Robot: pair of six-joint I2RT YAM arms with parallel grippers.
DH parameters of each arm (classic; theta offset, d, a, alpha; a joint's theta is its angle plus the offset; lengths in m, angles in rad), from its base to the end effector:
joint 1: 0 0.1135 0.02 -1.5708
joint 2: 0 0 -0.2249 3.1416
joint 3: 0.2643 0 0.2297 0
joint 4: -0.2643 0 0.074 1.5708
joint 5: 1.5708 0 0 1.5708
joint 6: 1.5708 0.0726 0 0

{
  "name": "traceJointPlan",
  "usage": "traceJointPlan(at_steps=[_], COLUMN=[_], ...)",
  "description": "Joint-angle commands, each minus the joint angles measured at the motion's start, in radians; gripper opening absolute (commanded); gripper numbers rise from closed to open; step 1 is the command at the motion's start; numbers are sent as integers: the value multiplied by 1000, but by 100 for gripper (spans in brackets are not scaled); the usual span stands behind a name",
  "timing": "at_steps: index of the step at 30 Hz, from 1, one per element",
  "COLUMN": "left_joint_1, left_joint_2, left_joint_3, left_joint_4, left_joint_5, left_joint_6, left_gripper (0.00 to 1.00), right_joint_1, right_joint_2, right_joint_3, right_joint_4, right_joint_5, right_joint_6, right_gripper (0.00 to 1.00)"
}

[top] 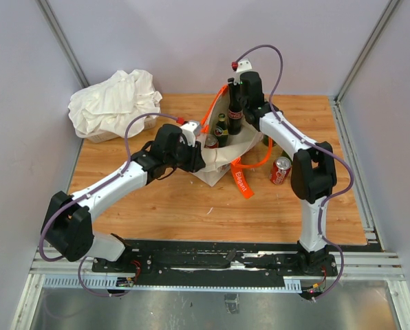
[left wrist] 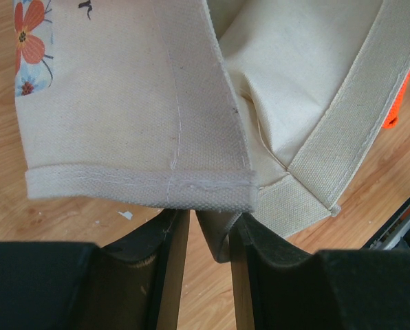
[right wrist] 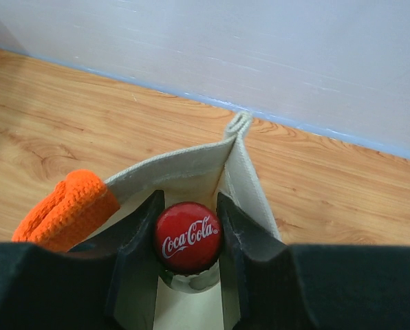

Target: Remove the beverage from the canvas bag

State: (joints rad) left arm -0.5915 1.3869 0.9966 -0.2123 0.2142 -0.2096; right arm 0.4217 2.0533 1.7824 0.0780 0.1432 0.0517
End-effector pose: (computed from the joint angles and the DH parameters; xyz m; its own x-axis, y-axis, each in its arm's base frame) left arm 0.2621 -0.1947 0.2236 -0.6038 0.1607 -0.7808 0.5772 0.7636 -0.2893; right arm 0.4579 0.1941 0.2832 -0.1890 -0.0287 -0.9816 -0.2679 0.9632 0.0234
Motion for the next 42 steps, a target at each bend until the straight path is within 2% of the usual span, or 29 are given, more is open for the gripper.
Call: traceJointPlan(at_steps=[1, 13, 22, 34, 42], left_joint_1=[-2, -2, -2, -2, -2], left_joint_2=[-1, -6, -10, -13, -49], left_joint_3=[-11, -49, -59, -59, -72], left_joint_4=[53, 81, 82, 63, 30], left_joint_5=[-3, 12, 24, 2, -61], left_joint_6=[0, -9, -2, 18, 32], left_gripper=[33, 33, 33, 32, 29], right_joint_1=[-11, -9, 30, 91, 92], right_joint_2=[-104, -226, -400, -670, -787], right_joint_3=[36, 128, 84, 70, -24], right_joint_4=[78, 55, -5, -174, -200], right_joint_5=[-41, -105, -117, 4, 141], right_joint_6=[-74, -92, -102, -162, -191], right_gripper=[1, 1, 1, 1, 1])
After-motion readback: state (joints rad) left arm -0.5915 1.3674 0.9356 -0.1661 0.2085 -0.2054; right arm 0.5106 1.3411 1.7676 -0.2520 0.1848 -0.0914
